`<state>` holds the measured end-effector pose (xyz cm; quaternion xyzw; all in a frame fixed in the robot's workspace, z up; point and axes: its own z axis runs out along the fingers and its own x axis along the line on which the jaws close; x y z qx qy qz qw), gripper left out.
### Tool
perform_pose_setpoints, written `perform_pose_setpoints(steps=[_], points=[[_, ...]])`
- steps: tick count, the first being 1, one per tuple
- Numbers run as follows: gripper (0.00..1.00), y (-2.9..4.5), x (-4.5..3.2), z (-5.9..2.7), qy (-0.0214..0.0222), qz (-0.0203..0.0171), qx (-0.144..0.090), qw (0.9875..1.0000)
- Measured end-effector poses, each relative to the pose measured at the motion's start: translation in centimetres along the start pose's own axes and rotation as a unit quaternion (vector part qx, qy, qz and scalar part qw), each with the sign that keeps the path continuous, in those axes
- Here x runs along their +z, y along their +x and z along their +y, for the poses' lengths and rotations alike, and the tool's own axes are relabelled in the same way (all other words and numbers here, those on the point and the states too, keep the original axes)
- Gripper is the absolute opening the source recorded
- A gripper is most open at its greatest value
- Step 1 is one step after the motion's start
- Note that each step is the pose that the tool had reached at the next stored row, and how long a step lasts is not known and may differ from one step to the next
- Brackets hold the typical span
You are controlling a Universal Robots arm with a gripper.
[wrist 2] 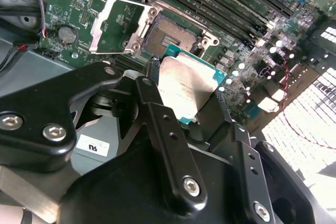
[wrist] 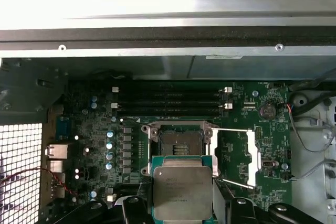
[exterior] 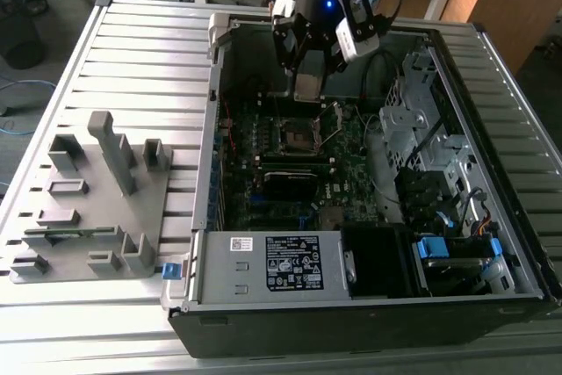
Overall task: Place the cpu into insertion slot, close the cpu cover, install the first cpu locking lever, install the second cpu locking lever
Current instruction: 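Place the cpu into insertion slot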
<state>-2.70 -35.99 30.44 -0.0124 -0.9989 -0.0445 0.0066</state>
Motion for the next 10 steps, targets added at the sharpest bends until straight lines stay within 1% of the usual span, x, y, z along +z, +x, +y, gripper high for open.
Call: perform_pose_setpoints(steps=[2,4,6,7,10], points=[[0.54,0.03,0.22,-0.02,0.0000,-0.0019,0.000,1.0000],[0.54,0.09,0.42,-0.04,-0.0001,-0.0055,-0.001,1.0000],[0.54,0.18,0.63,-0.06,-0.0002,-0.0083,-0.002,1.0000],[0.54,0.21,0.75,-0.07,-0.0002,-0.0092,-0.002,1.0000],[0.54,0.27,1.14,-0.11,-0.0002,-0.0103,-0.002,0.9999]])
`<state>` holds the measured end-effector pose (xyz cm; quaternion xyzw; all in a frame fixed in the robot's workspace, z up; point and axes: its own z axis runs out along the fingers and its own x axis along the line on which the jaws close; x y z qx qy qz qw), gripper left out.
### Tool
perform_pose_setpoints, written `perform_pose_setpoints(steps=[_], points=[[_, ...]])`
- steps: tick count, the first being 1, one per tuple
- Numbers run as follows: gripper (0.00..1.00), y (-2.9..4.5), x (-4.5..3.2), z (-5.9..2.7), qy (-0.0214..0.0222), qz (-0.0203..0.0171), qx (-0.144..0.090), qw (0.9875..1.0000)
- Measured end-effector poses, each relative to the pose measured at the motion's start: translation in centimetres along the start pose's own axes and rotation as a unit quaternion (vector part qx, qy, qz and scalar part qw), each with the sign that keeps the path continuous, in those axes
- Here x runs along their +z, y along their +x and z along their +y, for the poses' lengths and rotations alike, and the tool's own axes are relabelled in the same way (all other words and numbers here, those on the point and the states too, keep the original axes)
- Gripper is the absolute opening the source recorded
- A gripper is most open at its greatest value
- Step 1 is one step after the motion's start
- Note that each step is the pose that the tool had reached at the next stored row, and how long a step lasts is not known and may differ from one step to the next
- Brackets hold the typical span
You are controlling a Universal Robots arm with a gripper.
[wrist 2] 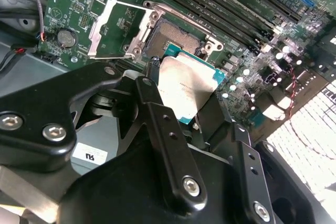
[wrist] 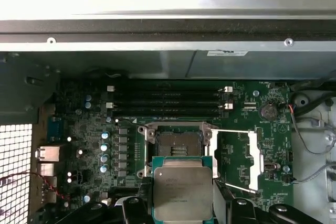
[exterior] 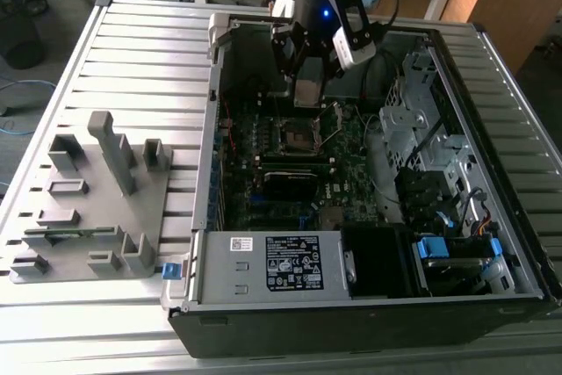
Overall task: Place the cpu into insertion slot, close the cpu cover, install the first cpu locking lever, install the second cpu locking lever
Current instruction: 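Place the cpu into insertion slot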
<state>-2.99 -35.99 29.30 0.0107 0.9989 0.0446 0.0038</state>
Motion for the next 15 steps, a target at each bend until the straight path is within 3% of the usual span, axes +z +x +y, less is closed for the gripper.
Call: perform_pose_setpoints(steps=[15], points=[[0.54,0.01,0.67,-0.06,0.0000,-0.0011,0.000,1.0000]])
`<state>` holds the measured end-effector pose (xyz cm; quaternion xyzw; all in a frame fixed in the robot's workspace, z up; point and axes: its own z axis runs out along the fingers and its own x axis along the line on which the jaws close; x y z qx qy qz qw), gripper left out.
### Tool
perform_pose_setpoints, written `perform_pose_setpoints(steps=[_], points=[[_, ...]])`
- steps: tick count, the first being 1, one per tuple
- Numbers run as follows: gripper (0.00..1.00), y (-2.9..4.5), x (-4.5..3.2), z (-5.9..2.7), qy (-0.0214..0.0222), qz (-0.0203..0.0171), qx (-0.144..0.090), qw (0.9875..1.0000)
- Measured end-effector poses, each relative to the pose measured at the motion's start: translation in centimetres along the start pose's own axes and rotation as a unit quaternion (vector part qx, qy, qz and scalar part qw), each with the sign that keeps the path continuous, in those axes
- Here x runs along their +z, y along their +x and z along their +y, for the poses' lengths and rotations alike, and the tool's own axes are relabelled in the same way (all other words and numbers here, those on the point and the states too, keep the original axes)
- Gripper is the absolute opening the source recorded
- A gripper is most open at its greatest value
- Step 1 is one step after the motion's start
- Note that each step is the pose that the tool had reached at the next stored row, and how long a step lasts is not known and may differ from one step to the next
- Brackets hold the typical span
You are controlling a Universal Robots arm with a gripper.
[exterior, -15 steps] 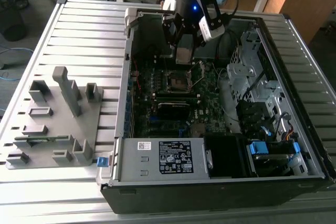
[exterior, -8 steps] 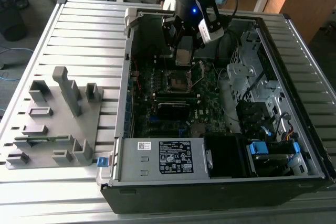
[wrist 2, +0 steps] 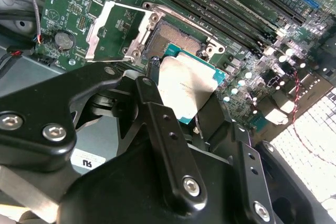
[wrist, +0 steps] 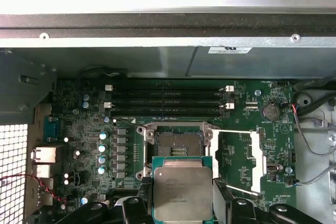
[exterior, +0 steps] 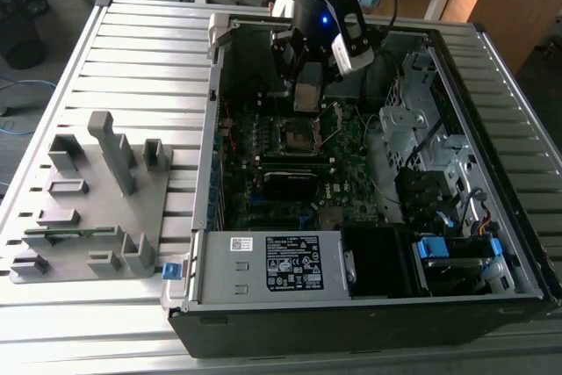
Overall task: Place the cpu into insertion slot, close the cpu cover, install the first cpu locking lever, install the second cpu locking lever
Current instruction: 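Place the cpu into insertion slot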
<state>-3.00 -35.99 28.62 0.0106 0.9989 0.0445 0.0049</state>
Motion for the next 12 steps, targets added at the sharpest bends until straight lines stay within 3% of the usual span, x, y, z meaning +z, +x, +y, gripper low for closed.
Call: perform_pose_setpoints(steps=[2,3,6,9,12], points=[[0.54,0.01,0.21,-0.02,0.0001,-0.0009,0.000,1.0000],[0.54,0.04,0.82,-0.07,0.0000,-0.0027,0.000,1.0000],[0.54,0.04,0.99,-0.07,0.0010,-0.0032,0.004,1.0000],[0.54,0.05,1.15,-0.08,0.0013,-0.0052,0.027,0.9996],[0.54,0.05,1.31,-0.09,0.0016,-0.0076,0.054,0.9985]])
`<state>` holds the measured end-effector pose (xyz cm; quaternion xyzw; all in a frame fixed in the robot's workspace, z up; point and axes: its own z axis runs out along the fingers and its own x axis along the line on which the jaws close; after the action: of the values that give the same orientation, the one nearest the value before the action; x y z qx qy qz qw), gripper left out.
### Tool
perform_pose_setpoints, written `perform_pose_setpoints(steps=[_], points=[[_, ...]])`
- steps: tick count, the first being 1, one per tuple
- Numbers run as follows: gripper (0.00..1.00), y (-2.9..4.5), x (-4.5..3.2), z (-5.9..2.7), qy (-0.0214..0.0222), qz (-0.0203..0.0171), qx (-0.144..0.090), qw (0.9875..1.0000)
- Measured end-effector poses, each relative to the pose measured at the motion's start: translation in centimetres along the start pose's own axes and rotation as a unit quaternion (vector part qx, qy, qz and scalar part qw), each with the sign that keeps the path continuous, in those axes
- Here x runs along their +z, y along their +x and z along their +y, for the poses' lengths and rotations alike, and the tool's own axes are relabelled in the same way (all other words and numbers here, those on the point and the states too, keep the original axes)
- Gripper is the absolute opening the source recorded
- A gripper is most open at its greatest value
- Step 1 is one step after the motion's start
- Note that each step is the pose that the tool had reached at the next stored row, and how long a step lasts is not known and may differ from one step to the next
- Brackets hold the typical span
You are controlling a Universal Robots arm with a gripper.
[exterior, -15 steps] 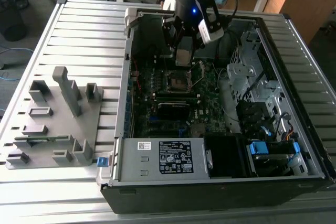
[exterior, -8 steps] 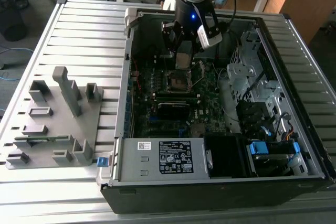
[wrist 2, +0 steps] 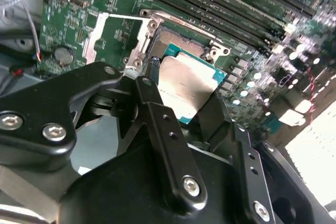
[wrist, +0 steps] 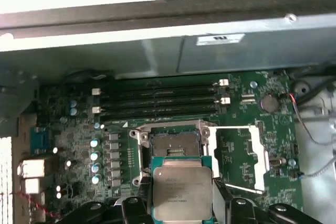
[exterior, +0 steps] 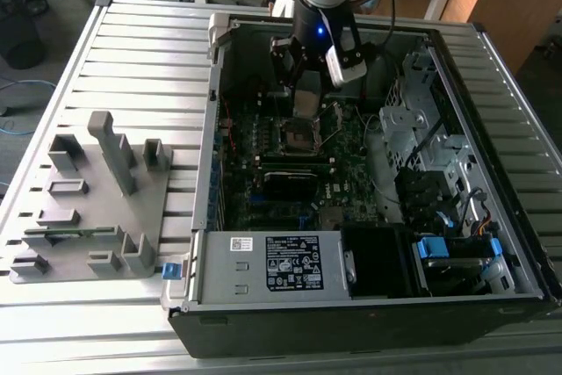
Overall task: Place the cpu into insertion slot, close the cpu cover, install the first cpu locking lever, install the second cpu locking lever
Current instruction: 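Place the cpu into insertion slot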
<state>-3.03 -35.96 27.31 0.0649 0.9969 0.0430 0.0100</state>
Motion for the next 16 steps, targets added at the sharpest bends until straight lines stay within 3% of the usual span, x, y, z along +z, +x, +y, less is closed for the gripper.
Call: perform_pose_setpoints(steps=[3,6,11,16], points=[[0.54,0.00,0.15,-0.01,0.0004,-0.0024,0.027,0.9996],[0.54,0.00,0.31,-0.03,0.0008,-0.0048,0.055,0.9985],[0.54,0.01,0.52,-0.05,0.0015,-0.0087,0.099,0.9950],[0.54,0.01,0.53,-0.05,0.0015,-0.0091,0.104,0.9946]])
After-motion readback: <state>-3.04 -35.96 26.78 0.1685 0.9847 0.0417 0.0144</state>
